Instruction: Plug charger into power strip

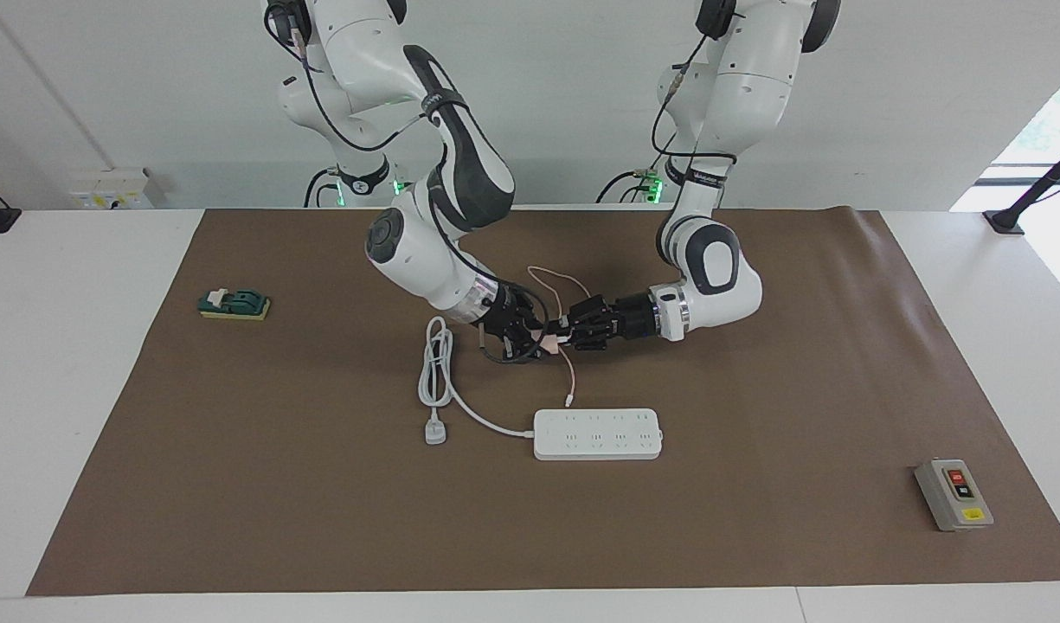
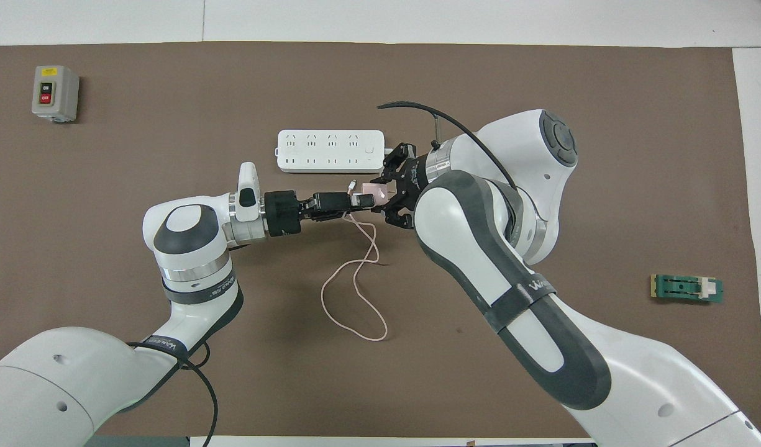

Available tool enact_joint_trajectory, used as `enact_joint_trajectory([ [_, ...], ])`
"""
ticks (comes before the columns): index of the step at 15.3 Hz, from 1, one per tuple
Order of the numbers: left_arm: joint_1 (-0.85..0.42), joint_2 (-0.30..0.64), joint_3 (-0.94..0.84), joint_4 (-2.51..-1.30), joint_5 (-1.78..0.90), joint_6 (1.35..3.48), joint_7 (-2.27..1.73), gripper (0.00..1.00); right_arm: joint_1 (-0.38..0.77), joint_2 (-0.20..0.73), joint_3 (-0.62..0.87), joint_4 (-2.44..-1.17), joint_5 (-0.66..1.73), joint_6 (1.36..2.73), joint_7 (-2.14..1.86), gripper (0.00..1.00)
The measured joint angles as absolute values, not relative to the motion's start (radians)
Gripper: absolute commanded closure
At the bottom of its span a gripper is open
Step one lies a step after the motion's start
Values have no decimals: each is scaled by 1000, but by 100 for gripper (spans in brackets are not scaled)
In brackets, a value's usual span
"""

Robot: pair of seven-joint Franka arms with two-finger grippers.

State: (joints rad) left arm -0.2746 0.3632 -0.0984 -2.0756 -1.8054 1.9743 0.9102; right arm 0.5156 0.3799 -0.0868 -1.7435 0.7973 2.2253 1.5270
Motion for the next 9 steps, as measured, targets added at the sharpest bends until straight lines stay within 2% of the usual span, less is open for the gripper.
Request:
enact_joint_trajectory([
  [4, -274, 368, -98, -2073, -1804, 1974, 916, 100, 516, 383, -87, -1743, 797, 2228, 1527, 100],
  [5, -274, 367, -97, -2071, -1802, 1974, 917, 100, 516, 383, -86, -1741, 797, 2231, 1527, 54],
  [6, -272, 367, -97, -2067, -1798, 1974, 917, 100, 517, 383, -85, -1739, 798, 2237, 1527, 2],
  [9, -266, 354, -87, -2058, -1788, 1976, 914, 100, 517, 383, -86, -1735, 797, 2237, 1527, 0],
])
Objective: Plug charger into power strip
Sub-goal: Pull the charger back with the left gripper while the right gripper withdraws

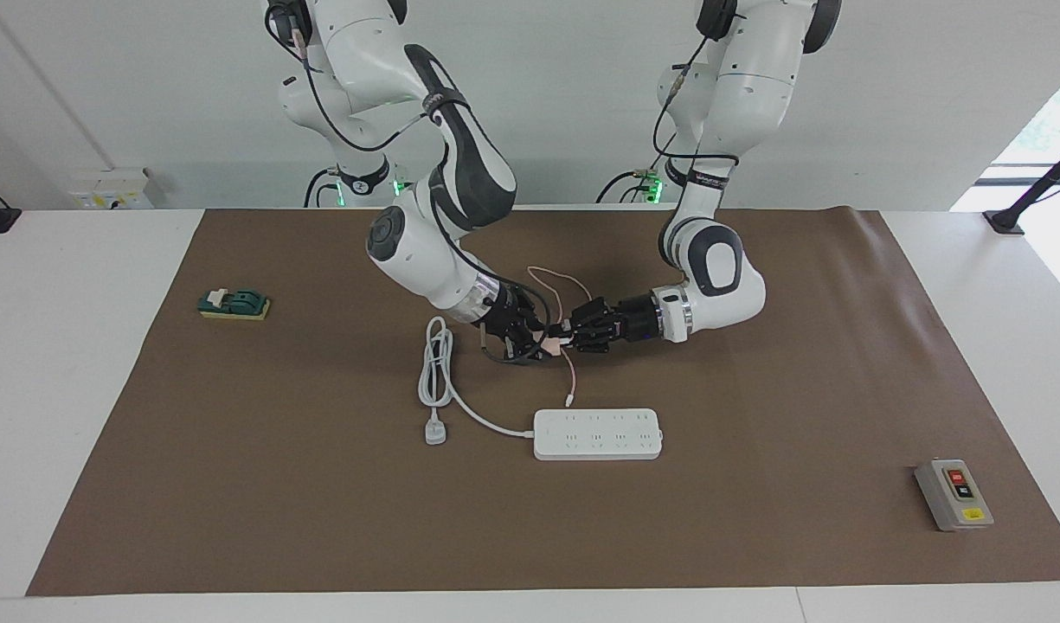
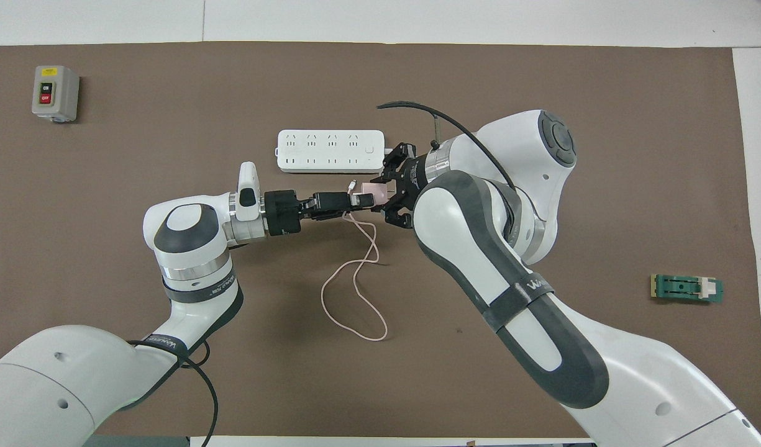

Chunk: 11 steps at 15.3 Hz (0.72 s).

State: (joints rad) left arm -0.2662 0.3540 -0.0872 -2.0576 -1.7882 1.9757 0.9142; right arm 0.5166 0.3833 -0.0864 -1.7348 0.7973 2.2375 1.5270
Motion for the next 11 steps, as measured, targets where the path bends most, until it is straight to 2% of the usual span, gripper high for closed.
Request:
enact_joint_trajectory([
  [3, -239, 307, -72, -2034, -1713, 1988, 855, 100, 503, 381, -94, -1735, 780, 2221, 1527, 0],
  [7, -177, 262, -60, -1963, -1509, 1995, 729, 100, 488, 340, -97, -1734, 622, 2190, 1525, 0],
  [11, -88, 259, -58, -1901, -1262, 1953, 583, 100, 418, 237, -100, -1734, 392, 1988, 1382, 0],
])
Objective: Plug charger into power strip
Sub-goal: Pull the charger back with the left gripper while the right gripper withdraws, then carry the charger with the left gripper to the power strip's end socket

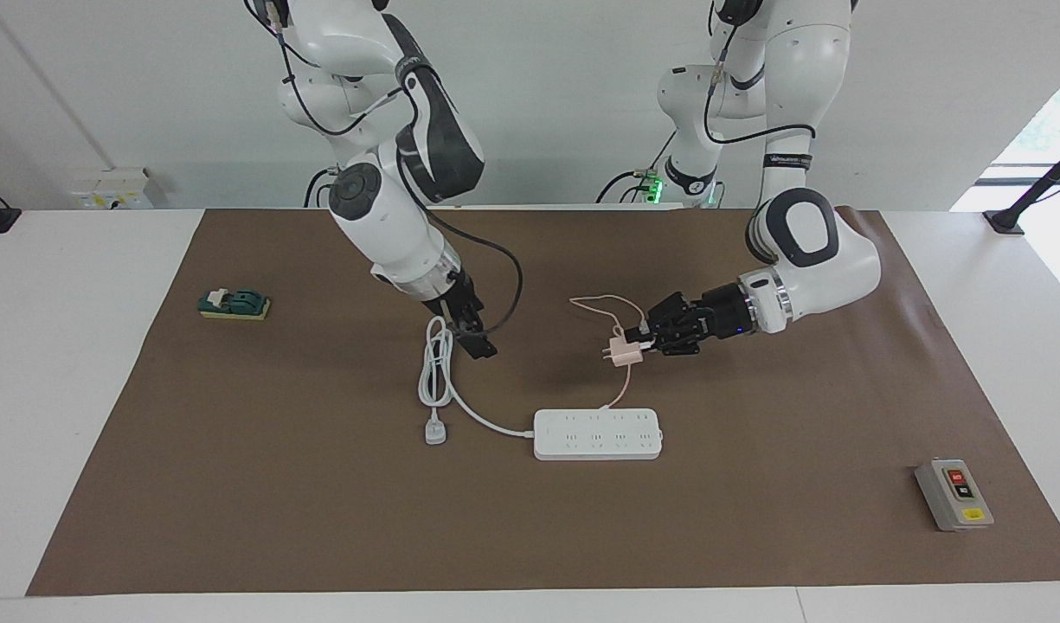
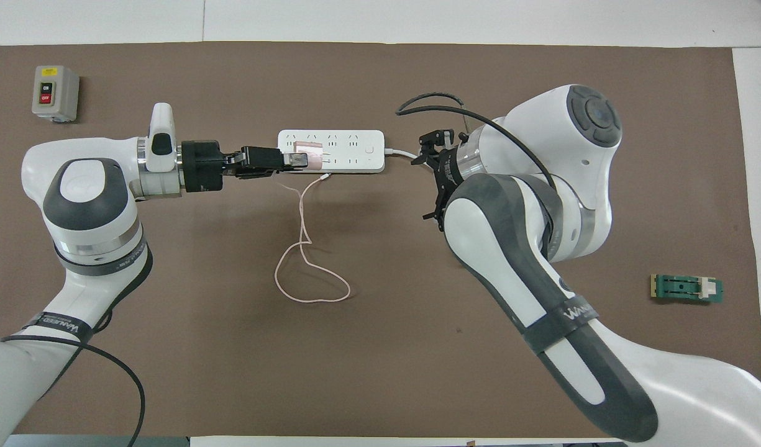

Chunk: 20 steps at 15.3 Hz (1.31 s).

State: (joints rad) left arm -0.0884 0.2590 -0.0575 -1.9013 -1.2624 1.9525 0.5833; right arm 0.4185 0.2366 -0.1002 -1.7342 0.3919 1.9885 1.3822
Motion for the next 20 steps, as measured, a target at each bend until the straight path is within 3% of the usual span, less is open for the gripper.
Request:
enact_joint_trajectory([
  [7, -6, 160, -52, -1837, -824, 1868, 210, 100, 207, 112, -105, -1735, 218, 1731, 839, 0],
  [11, 24, 132, -47, -1731, -563, 1767, 41, 100, 169, 23, -106, -1735, 127, 1604, 583, 0],
  [15, 21, 131, -54, -1575, -418, 1609, -82, 100, 138, -30, -105, -1738, 82, 1579, 359, 0],
  [20, -4, 131, -71, -1547, -339, 1569, -133, 100, 130, -15, -100, -1744, 1, 1641, 243, 0],
])
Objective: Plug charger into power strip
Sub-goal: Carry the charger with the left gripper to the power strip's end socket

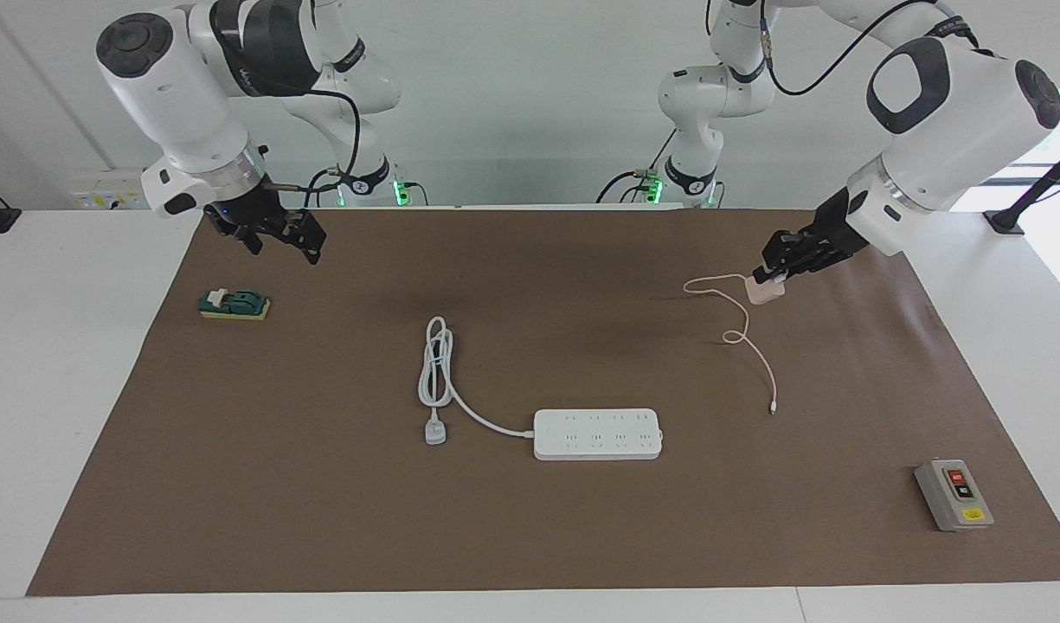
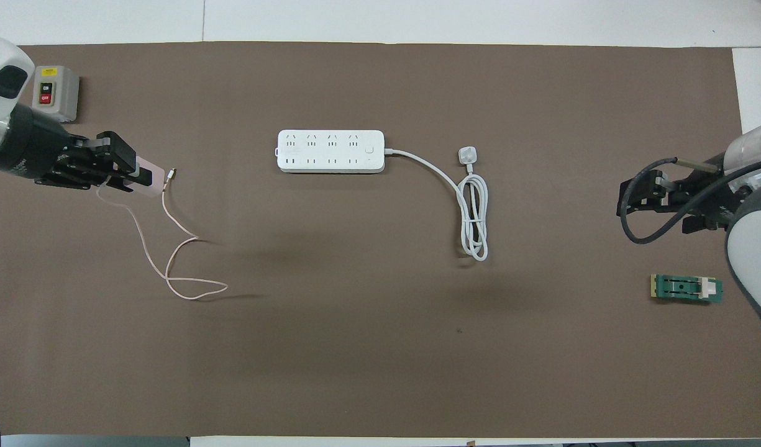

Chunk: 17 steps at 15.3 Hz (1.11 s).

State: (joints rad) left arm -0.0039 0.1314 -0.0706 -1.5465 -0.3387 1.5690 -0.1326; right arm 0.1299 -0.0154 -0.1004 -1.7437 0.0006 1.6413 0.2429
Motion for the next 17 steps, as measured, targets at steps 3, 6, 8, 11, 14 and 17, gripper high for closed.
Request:
enact_joint_trajectory([
  [3, -8, 128, -69, -1537, -320, 1569, -137, 100, 122, 9, -100, -1734, -21, 1655, 188, 0],
  [6, -9, 103, -69, -1525, -238, 1560, -179, 100, 112, 9, -101, -1732, -21, 1631, 145, 0],
  [8, -13, 93, -70, -1518, -209, 1540, -266, 100, 111, 8, -103, -1729, -21, 1620, 144, 0],
  [11, -48, 92, -73, -1513, -197, 1531, -428, 100, 110, 8, -106, -1725, -21, 1619, 144, 0],
  [14, -126, 96, -77, -1515, -62, 1531, -622, 100, 96, 8, -104, -1722, -22, 1617, 143, 0],
  [17, -182, 109, -79, -1515, -23, 1537, -799, 100, 54, 8, -103, -1718, -22, 1612, 113, 0],
])
